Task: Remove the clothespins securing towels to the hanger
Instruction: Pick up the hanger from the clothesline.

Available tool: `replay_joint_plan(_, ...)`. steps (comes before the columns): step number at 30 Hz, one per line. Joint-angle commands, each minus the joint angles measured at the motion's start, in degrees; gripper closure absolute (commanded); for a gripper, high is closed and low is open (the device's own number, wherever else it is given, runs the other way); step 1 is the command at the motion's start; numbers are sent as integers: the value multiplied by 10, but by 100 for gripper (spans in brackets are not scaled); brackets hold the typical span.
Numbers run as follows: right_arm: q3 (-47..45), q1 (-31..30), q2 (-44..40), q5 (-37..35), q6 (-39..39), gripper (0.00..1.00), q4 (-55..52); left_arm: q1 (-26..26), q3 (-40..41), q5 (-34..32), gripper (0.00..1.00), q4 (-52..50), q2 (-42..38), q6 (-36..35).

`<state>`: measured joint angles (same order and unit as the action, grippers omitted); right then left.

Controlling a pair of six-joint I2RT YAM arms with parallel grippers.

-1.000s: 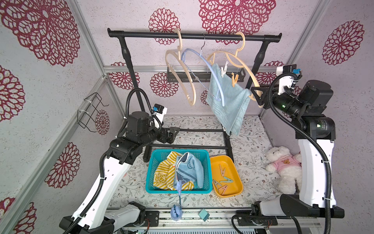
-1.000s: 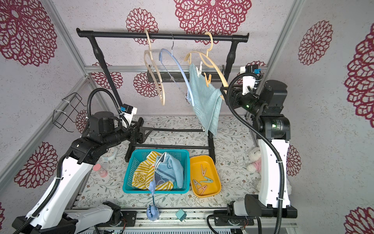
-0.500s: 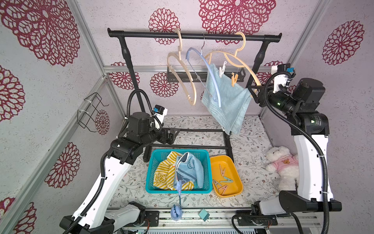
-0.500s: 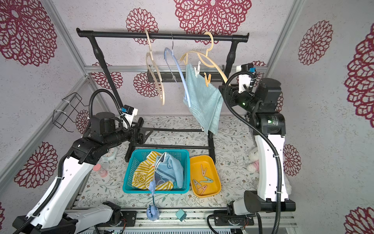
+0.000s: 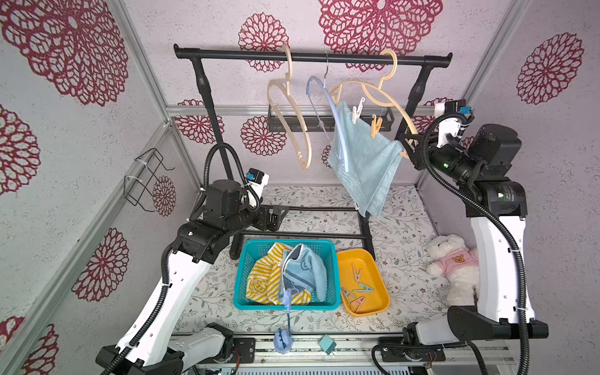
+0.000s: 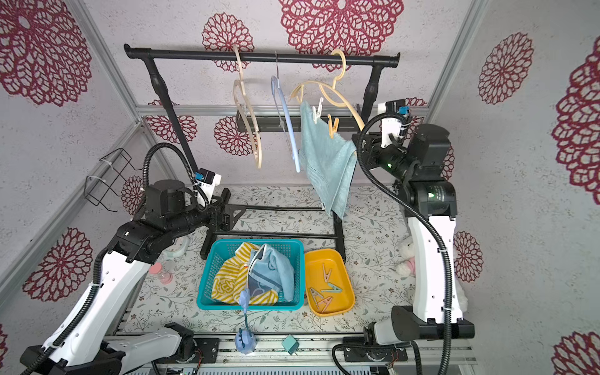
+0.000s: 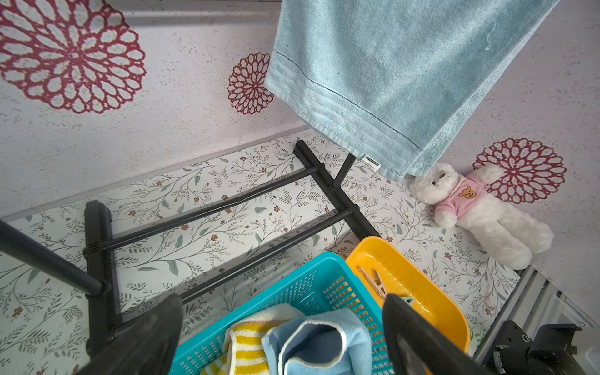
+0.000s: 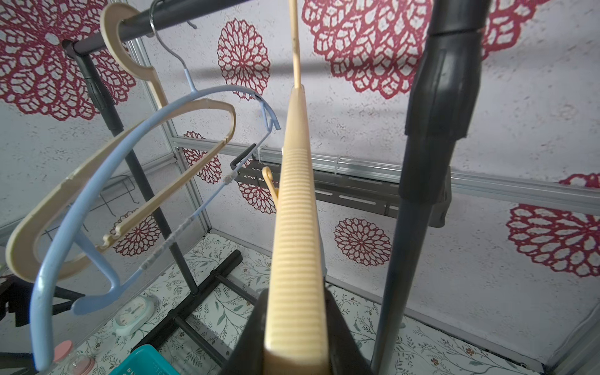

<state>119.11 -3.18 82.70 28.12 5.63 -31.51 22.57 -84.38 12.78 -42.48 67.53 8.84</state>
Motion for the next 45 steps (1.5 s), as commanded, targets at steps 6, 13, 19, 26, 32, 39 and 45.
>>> replay_joint_plan(6,0,-2,-34,-7,25,100,85,-4,10,-3,3,-6,-14,-3)
replay_joint_plan(13,-27,-2,-72,-6,48,100,142,-4,15,-2,3,-1,-17,0)
replay_joint_plan(19,-31,-1,-87,-4,52,100,146,-4,13,1,3,1,-14,2)
replay_joint_plan(26,-33,-2,-98,0,54,100,146,-4,12,2,3,3,-14,3)
replay_joint_plan(32,-52,-2,-128,12,40,100,116,-4,3,3,3,-2,-13,3)
replay_joint_plan(39,-76,-2,-171,25,22,100,49,-3,-23,1,3,-29,-23,-17)
replay_joint_plan(45,-119,-2,-210,38,23,100,20,-4,-32,21,2,-54,-29,-27)
